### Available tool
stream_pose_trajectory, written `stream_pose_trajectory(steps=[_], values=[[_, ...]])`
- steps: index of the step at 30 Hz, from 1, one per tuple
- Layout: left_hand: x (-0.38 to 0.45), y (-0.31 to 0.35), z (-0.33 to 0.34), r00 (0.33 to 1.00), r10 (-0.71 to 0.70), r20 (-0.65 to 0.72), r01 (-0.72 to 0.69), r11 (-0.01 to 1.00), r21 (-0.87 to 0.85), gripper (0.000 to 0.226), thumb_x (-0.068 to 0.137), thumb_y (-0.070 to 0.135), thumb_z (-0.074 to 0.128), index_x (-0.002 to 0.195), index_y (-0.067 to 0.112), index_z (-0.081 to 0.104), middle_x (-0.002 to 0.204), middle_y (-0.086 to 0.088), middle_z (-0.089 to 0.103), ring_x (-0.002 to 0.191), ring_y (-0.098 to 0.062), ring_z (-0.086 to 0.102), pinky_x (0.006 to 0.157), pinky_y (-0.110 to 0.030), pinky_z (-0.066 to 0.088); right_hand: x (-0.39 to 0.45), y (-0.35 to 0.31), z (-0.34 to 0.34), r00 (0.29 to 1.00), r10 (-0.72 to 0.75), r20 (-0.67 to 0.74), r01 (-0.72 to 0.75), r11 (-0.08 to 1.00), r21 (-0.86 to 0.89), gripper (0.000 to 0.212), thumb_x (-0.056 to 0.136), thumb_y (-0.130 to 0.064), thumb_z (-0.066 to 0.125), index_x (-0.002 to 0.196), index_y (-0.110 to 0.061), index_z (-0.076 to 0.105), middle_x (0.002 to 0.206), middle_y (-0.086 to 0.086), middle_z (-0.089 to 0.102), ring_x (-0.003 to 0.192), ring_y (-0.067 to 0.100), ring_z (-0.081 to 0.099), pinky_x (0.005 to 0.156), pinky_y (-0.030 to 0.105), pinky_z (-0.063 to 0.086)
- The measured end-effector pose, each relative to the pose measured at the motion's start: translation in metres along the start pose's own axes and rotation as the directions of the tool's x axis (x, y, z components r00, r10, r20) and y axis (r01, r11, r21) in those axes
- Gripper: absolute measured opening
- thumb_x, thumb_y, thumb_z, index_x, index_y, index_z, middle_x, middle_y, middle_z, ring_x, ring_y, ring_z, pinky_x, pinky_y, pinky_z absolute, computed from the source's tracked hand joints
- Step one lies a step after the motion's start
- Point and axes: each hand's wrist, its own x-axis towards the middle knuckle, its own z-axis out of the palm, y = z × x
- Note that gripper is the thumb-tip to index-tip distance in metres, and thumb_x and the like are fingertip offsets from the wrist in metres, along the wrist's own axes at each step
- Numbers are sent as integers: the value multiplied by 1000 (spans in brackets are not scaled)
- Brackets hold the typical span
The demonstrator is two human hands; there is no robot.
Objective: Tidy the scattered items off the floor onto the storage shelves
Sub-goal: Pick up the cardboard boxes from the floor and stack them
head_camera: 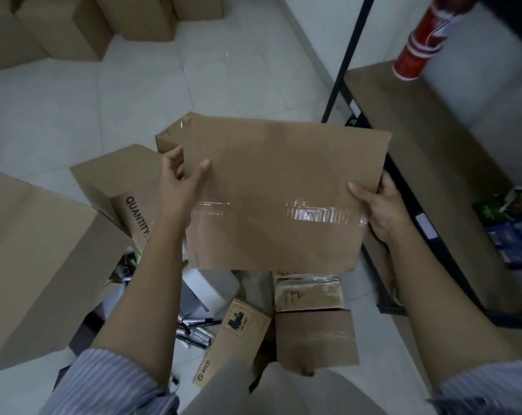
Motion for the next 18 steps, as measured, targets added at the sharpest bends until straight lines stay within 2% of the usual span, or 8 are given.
stream_pose_trajectory(steps=[3, 5, 7, 9, 12, 14, 16, 18], values=[[-17, 32, 6, 998, 35, 53, -34, 999, -18, 54, 84, 25, 76, 130, 20, 48, 131, 1, 59, 115, -16, 61, 85, -25, 53, -32, -30, -6, 997, -61, -36, 63, 997, 40, 80, 66, -13, 83, 138, -11, 46, 125, 6, 66, 110, 17, 66, 85, 29, 56], [-24, 58, 11, 993, 61, 97, -59, 998, -24, 57, 86, 24, 74, 135, 19, 45, 135, 2, 57, 119, -15, 60, 91, -27, 53, -51, -50, -10, 991, -103, -90, 107, 993, 41, 80, 62, -17, 85, 132, -11, 47, 122, 6, 66, 108, 17, 67, 85, 31, 56], [-31, 83, 17, 984, 88, 156, -87, 996, -12, 60, 87, 23, 73, 139, 21, 42, 138, 4, 54, 122, -11, 56, 100, -30, 50, -68, -71, -17, 982, -132, -135, 136, 990, 24, 72, 70, -12, 82, 131, -12, 44, 122, 6, 65, 109, 18, 66, 89, 34, 55], [-38, 104, 22, 971, 113, 209, -116, 993, 1, 67, 85, 23, 75, 142, 22, 40, 142, 5, 51, 125, -8, 53, 106, -33, 46, -84, -89, -29, 978, -155, -141, 156, 988, -1, 74, 74, -9, 82, 136, -12, 41, 126, 7, 64, 110, 19, 65, 93, 38, 55], [-53, 133, 29, 951, 142, 276, -153, 988, 20, 73, 82, 24, 78, 144, 24, 39, 141, 8, 51, 123, -3, 53, 102, -26, 47, -114, -108, -47, 972, -193, -138, 184, 980, -72, 84, 68, -18, 88, 139, -20, 42, 127, 3, 63, 114, 19, 64, 98, 45, 52], [-63, 147, 34, 926, 172, 337, -194, 980, 33, 72, 82, 22, 77, 144, 25, 41, 141, 10, 51, 123, -1, 52, 99, -20, 47, -135, -113, -61, 961, -223, -164, 213, 974, -79, 83, 66, -22, 88, 138, -25, 46, 126, 2, 65, 114, 19, 64, 99, 47, 51], [-74, 159, 38, 894, 199, 401, -232, 972, 33, 69, 83, 22, 76, 144, 25, 44, 141, 9, 52, 124, -3, 53, 99, -21, 46, -160, -115, -74, 951, -246, -190, 238, 969, -64, 79, 69, -20, 87, 138, -28, 48, 125, 1, 66, 115, 21, 64, 99, 49, 50], [-85, 167, 46, 868, 209, 450, -242, 970, 18, 66, 84, 20, 75, 143, 24, 45, 139, 9, 54, 123, -3, 54, 99, -22, 46, -186, -116, -86, 939, -270, -212, 257, 962, -88, 81, 67, -27, 87, 138, -33, 49, 128, -1, 64, 118, 21, 62, 99, 49, 50]])
